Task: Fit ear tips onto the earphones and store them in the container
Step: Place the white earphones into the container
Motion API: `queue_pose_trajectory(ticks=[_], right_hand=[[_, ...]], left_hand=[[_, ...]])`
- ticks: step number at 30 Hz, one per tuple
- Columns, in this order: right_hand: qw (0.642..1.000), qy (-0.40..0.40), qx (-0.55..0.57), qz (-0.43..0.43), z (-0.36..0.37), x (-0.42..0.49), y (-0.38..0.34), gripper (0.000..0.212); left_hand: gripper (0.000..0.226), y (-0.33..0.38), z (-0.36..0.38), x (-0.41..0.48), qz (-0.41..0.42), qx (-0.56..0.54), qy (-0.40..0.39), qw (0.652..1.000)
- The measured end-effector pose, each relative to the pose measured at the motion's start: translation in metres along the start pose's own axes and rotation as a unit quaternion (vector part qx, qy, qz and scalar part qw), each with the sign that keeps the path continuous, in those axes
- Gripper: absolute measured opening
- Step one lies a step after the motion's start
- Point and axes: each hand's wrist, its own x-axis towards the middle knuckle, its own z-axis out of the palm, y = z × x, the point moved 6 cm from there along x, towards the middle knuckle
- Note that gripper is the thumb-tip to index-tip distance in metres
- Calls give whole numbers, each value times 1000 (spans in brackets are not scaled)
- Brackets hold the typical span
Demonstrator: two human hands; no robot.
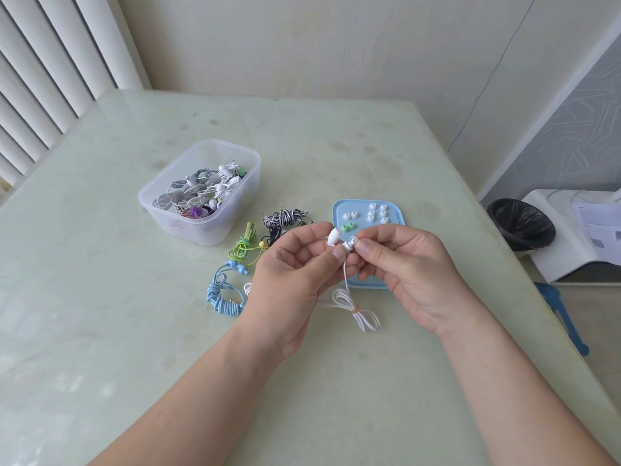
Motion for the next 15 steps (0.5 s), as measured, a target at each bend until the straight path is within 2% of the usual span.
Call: queue_pose_trajectory(ticks=[5, 12, 15], right_hand=[[1000, -3, -23, -17, 0, -1, -2, 20], [993, 17, -85, -85, 1, -4, -9, 4], [988, 8, -116, -98, 2, -4, -10, 6]], left_hand=[[27, -1, -1, 0, 5, 5, 2, 1000], [25, 0, 2, -2, 14, 10, -4, 1000], [24, 0, 0, -2, 16, 23, 3, 1000]])
